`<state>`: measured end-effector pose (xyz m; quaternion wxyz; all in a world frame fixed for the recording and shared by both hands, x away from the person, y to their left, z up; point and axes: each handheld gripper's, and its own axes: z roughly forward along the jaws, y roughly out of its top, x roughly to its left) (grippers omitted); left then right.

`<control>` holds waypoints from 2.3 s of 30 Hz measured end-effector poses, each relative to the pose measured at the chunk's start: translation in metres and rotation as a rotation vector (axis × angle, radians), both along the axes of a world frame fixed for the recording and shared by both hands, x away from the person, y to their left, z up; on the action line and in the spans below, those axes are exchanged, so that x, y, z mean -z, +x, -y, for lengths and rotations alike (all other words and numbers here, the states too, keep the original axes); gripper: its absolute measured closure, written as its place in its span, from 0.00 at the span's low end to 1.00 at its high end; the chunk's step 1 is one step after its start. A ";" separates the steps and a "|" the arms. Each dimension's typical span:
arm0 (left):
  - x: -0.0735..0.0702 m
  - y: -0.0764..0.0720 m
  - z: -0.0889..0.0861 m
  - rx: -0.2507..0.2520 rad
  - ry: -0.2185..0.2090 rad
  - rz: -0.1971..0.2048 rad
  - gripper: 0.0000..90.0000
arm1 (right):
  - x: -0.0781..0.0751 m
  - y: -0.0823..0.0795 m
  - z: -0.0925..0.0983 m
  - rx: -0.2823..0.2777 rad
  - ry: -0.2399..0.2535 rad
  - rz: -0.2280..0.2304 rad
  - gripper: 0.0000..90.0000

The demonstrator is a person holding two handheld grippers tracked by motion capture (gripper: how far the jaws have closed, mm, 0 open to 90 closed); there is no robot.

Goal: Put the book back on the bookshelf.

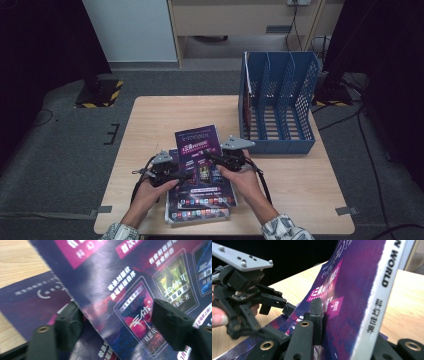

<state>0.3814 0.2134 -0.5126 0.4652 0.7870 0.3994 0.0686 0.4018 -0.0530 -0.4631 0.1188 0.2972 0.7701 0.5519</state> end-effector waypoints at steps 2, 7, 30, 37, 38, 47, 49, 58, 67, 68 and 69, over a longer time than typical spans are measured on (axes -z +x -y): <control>-0.003 0.001 -0.004 -0.018 -0.012 0.006 0.42 | -0.001 0.000 0.000 -0.001 -0.001 0.007 0.87; -0.010 0.000 -0.009 -0.046 -0.001 0.031 0.69 | -0.002 0.001 0.003 0.007 0.009 0.017 0.87; -0.027 -0.001 -0.012 -0.046 0.003 0.100 0.86 | -0.010 0.003 0.009 0.012 0.012 0.045 0.85; -0.038 -0.002 -0.017 -0.056 -0.023 0.141 0.88 | -0.017 0.004 0.010 0.003 0.013 0.044 0.82; -0.040 -0.003 -0.017 -0.059 -0.026 0.147 0.88 | -0.018 0.004 0.010 0.002 0.011 0.045 0.82; -0.057 -0.004 -0.023 -0.070 -0.031 0.208 0.89 | -0.027 0.006 0.009 -0.010 0.027 0.065 0.82; -0.057 -0.004 -0.024 -0.073 -0.031 0.207 0.89 | -0.027 0.006 0.008 -0.012 0.028 0.068 0.82; -0.062 -0.005 -0.026 -0.073 -0.047 0.231 0.89 | -0.029 0.005 0.009 -0.021 0.026 0.074 0.81; -0.070 -0.002 -0.027 -0.079 -0.055 0.247 0.90 | -0.034 0.007 0.007 -0.027 0.016 0.098 0.82; -0.073 0.000 -0.027 -0.079 -0.057 0.252 0.90 | -0.036 0.008 0.007 -0.023 0.020 0.103 0.83; -0.074 0.001 -0.027 -0.080 -0.057 0.256 0.90 | -0.037 0.010 0.008 -0.020 0.025 0.107 0.83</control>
